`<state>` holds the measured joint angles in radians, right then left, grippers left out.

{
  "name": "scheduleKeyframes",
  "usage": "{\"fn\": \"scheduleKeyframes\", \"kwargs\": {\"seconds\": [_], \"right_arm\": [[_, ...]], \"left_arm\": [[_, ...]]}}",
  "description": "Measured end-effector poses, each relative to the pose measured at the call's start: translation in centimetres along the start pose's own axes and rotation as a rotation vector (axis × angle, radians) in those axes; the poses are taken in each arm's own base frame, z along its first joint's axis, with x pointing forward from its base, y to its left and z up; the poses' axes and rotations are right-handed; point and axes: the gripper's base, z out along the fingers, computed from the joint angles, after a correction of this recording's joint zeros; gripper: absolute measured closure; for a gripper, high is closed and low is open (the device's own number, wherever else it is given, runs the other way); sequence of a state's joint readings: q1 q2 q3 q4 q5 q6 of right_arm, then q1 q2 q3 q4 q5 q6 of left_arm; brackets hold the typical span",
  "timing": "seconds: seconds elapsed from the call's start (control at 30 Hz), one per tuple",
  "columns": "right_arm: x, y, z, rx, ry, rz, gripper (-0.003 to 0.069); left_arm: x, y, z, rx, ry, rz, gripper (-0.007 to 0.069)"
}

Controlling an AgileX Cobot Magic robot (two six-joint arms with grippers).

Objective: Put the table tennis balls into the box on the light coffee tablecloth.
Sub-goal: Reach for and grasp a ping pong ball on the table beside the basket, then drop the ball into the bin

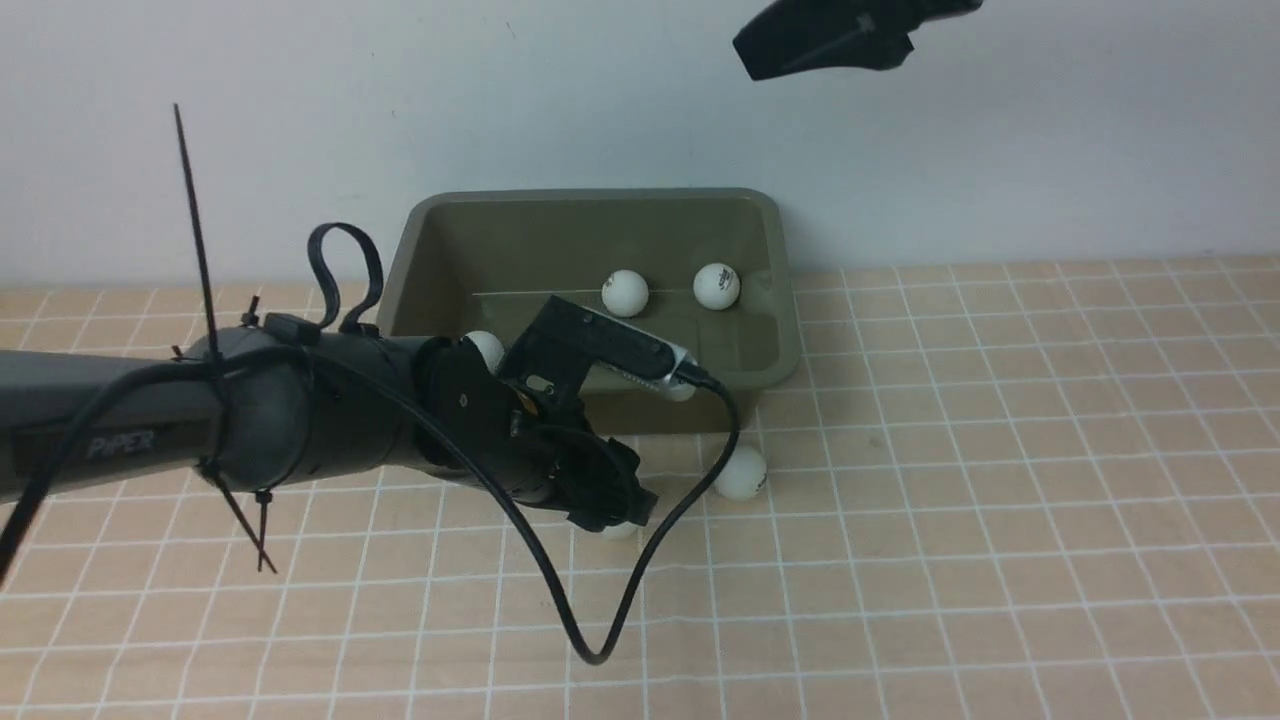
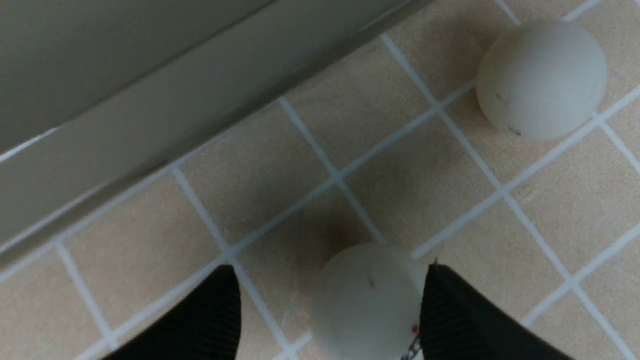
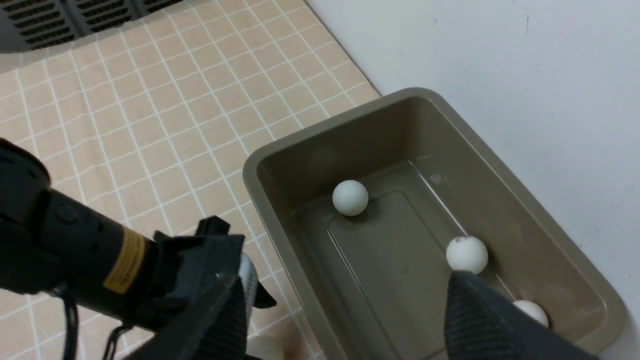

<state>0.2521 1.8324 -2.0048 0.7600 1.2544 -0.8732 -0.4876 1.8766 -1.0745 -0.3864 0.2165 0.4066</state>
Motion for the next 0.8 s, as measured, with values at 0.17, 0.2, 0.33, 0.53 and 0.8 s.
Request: {"fn": "scheduleKeyframes", "kwargs": {"seconds": [0.17,0.2,0.33,0.53,0.8], "right_arm": [[0.0,0.0,0.0,-0.001,-0.001,0.000,0.0175],[0.0,0.0,0.0,-0.001,-0.001,0.000,0.0175],[0.0,0.0,0.0,-0.001,-0.001,-0.001,0.0175],[0.0,0.0,0.0,-0.001,-0.001,-0.001,0.0175],[0.1,0.0,0.0,0.005,0.006,-0.006,0.0175]], "left_arm": [[-0.9,-0.6,1.2,0.019,0.009,0.043,0.0210],[-0.8,-0.6,1.4,0.024,0.021,0.042,0.0210],[0.0,-0.6,2.4,0.035,0.070,0.040,0.0210],[0.7,-0.8,2.8,0.057,0.137,0.003,0.0314],[-2.5,-3.2,-2.5,0.109,-0.003,0.104,0.0309]]}}
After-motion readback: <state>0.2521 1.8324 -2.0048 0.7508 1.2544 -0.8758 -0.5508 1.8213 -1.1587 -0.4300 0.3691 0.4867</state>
